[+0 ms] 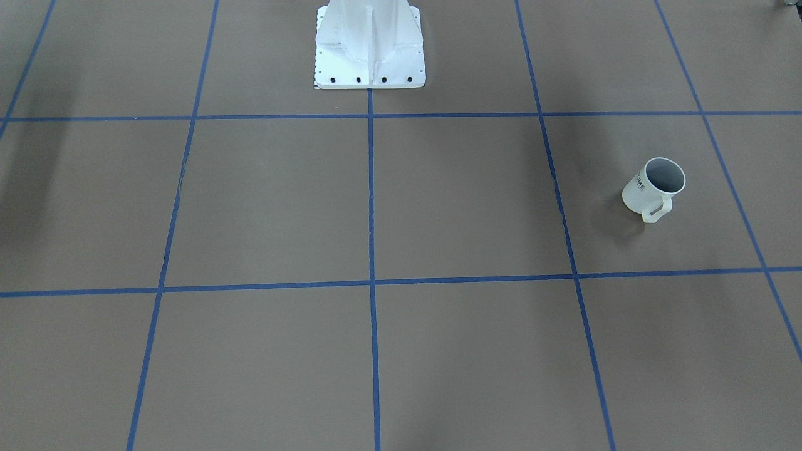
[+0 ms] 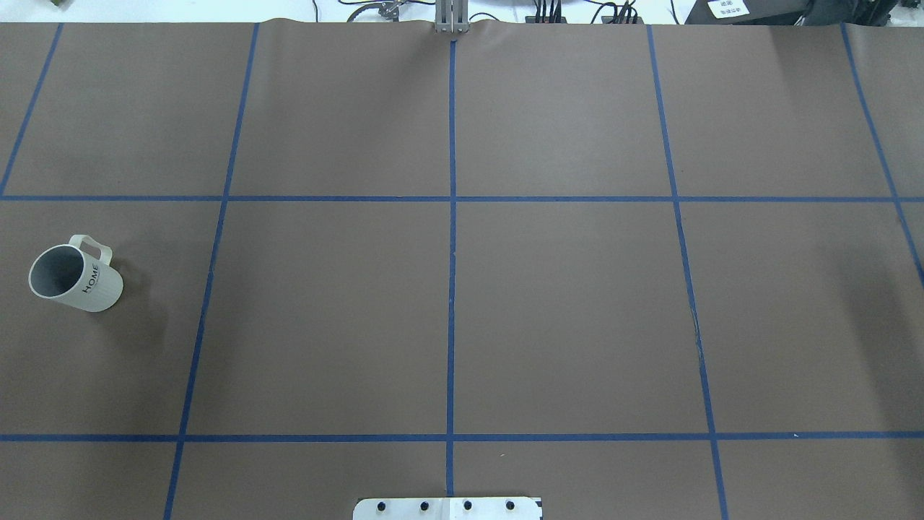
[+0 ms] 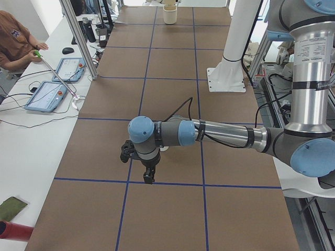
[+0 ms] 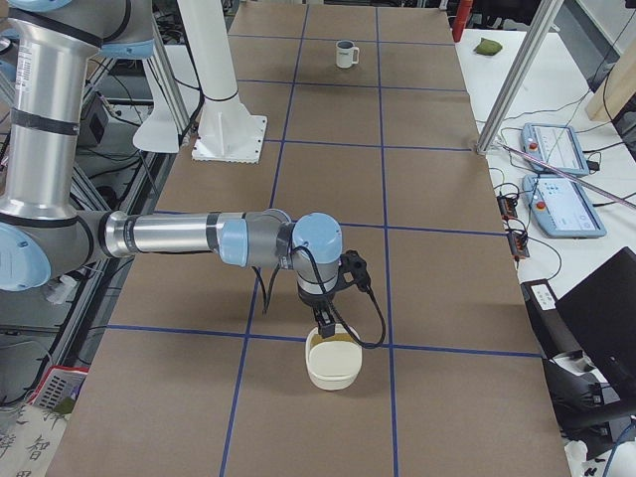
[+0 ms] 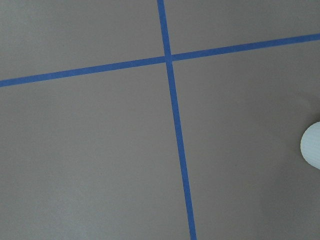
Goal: Left arm hands cup to right arm to dump lemon
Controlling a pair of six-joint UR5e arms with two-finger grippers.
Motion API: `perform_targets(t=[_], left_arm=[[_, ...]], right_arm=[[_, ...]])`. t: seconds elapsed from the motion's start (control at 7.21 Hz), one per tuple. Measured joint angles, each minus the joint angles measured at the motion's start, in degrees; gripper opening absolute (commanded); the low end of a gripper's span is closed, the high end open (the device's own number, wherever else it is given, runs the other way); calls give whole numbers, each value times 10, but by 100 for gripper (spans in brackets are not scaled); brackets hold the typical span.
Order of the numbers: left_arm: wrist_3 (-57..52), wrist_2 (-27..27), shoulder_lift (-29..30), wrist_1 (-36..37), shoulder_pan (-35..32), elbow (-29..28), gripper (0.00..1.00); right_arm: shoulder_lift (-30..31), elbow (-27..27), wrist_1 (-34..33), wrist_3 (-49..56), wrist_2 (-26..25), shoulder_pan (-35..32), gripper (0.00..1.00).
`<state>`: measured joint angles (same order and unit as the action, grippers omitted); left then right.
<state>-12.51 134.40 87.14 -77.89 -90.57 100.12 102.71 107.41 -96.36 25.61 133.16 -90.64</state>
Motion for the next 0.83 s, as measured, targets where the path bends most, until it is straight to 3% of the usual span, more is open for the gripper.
perform_targets(t=[0.56, 0.83], left_arm=[[1, -30, 9, 1, 1, 2, 100], [1, -30, 8, 0, 1, 3, 100]], right_arm=[[1, -1, -12, -29, -9, 13, 100], [3, 0, -13, -170, 8, 11, 100]])
